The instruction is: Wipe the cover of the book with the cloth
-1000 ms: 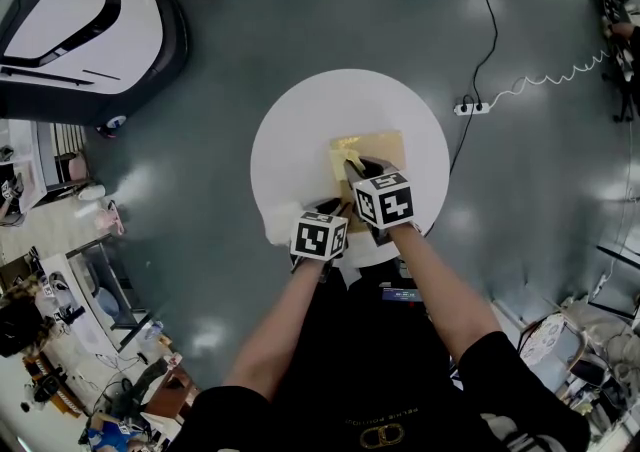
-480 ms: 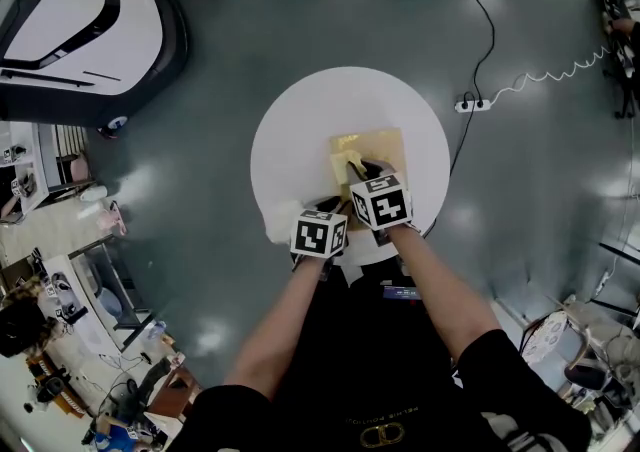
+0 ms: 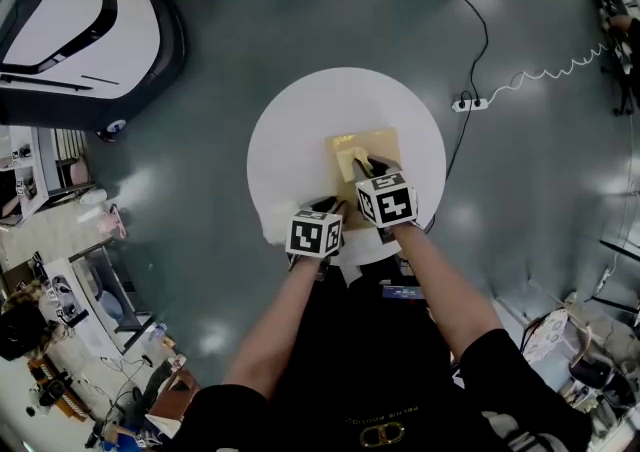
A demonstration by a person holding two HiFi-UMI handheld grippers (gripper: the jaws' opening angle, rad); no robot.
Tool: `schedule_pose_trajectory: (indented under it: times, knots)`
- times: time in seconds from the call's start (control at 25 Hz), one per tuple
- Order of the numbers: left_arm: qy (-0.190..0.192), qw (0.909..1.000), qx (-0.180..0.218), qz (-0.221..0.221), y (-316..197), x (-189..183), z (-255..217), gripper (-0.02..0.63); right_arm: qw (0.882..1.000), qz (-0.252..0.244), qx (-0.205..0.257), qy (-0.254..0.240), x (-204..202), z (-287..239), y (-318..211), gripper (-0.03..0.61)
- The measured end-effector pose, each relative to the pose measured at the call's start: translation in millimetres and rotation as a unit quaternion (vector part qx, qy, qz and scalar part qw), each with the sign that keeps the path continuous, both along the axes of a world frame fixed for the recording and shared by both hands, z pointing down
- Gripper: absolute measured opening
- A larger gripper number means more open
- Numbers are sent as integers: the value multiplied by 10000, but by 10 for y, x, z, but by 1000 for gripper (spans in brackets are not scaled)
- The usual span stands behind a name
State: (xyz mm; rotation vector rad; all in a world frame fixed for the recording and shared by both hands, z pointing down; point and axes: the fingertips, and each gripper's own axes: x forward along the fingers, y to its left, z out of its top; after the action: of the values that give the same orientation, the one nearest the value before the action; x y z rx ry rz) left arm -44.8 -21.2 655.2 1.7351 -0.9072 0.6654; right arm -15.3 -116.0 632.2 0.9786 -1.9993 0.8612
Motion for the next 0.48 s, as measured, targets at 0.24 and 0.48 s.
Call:
schedule_pose_trajectory:
  times: [0.24,0.48]
  knots:
    - [-47,10000,-41,-24,-25,-43,-11,106,9998,159,51,82,190,-25,-95,91]
    - [-25,10000,-22,-38,-23,-23,-8,106,9992,357,88,166,446,-31,-125,91]
